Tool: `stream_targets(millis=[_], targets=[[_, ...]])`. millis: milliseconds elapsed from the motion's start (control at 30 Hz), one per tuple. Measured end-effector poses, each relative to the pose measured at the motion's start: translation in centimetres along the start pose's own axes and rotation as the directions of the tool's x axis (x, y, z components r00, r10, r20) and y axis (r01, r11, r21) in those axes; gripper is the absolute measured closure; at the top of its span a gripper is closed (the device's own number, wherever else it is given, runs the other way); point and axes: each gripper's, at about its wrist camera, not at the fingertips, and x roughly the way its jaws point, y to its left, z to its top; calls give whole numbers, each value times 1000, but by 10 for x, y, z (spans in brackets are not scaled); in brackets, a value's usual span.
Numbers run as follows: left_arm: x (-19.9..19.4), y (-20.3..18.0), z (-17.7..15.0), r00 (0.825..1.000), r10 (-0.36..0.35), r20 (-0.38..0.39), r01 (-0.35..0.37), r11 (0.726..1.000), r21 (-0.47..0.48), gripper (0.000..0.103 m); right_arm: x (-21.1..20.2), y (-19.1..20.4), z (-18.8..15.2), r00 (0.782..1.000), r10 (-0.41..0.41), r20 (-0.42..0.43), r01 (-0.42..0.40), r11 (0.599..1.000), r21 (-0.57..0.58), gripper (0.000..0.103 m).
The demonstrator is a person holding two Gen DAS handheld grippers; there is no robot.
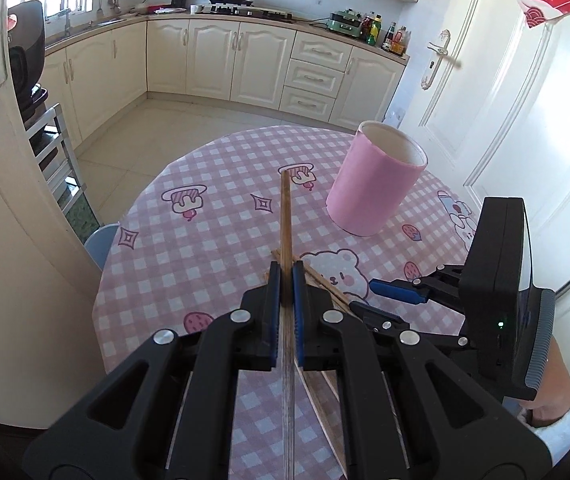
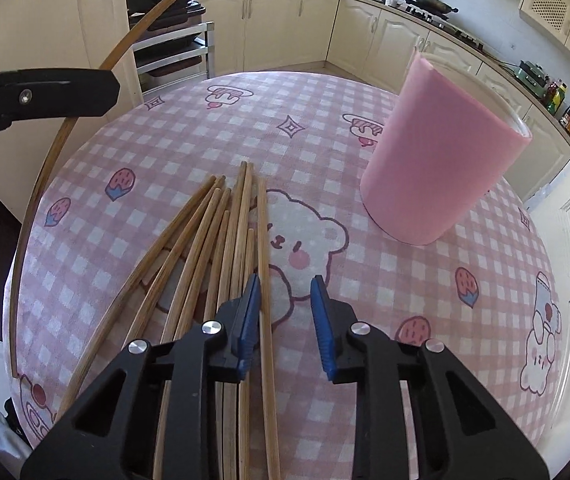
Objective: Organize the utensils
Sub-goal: 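Grasp a chopstick with the right gripper while the left gripper lifts its chopstick, then carry the chopsticks over the pink cup and drop them in with both grippers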
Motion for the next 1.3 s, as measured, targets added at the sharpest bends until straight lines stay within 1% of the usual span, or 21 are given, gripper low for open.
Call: stream_targets(millis=[133, 233, 333, 400, 433, 467, 533, 600, 700, 833, 900, 1000, 1067, 1167, 1267, 1300], targets=[[5, 3, 1, 1000, 1, -11, -1, 1000, -3, 97, 10, 1, 9, 1000, -6, -29, 5, 1000, -20, 82], [10, 5, 1, 1000, 4, -20, -4, 1000, 0, 97, 16, -4, 19, 998, 32, -47, -32, 999, -10, 84], [15, 7, 3, 1000, 6, -29, -6, 1000, -7, 97, 24, -11, 32, 994, 77, -80, -77, 997, 4, 84], [17, 8, 5, 999, 5, -35, -5, 1000, -13, 97, 30, -13, 41, 990, 101, -99, -101, 995, 11, 87], [18, 8, 5, 999, 7, -37, -7, 1000, -12, 97, 32, -13, 44, 989, 109, -105, -108, 994, 11, 94], [19, 7, 6, 999, 11, -38, -11, 1000, -9, 97, 34, -13, 47, 987, 116, -110, -115, 993, 12, 98], [20, 6, 9, 999, 13, -39, -13, 1000, -5, 97, 35, -15, 51, 984, 134, -114, -133, 991, 19, 98], [19, 5, 11, 999, 1, -42, -2, 1000, -7, 97, 32, -16, 52, 983, 156, -102, -153, 988, 32, 98], [13, 1, 17, 1000, 3, -28, -3, 1000, 9, 97, 13, -21, 53, 978, 208, -33, -205, 976, 70, 98], [-4, -10, 29, 1000, -28, 4, 28, 999, 34, 97, -27, -28, 60, 978, 196, 73, -201, 977, 76, 98], [-14, -16, 35, 999, -41, 26, 39, 998, 42, 97, -47, -34, 62, 970, 201, 137, -215, 972, 95, 98], [-28, -25, 44, 995, -82, 50, 80, 995, 55, 97, -75, -46, 63, 944, 223, 241, -259, 957, 129, 98], [-36, -31, 51, 993, -98, 65, 94, 993, 66, 97, -91, -50, 62, 932, 215, 292, -263, 955, 137, 98], [-50, -43, 61, 990, -103, 98, 95, 991, 91, 97, -110, -54, 61, 913, 209, 351, -270, 953, 136, 98], [-62, -55, 70, 985, -111, 129, 96, 989, 117, 97, -120, -57, 62, 887, 234, 397, -311, 940, 143, 98], [-65, -58, 72, 984, -113, 138, 95, 987, 126, 97, -124, -59, 62, 883, 238, 406, -319, 937, 145, 98]])
